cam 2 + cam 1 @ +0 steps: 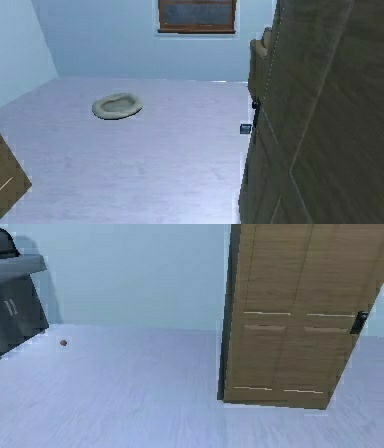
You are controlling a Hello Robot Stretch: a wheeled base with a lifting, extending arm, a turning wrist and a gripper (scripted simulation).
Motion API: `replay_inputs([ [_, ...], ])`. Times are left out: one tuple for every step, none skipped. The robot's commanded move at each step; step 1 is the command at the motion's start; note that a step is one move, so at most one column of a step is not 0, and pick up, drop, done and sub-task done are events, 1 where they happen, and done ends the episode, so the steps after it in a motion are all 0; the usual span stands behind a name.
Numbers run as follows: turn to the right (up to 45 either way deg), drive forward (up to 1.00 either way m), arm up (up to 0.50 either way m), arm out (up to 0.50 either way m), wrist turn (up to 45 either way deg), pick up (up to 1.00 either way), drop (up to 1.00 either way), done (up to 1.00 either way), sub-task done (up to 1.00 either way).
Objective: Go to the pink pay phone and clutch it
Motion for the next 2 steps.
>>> replay_inputs([
  [-45.0,0.0,0.0,0.0,0.0,0.0,0.0,0.0,0.0],
  [-42.0,0.0,0.0,0.0,0.0,0.0,0.0,0.0,0.0],
])
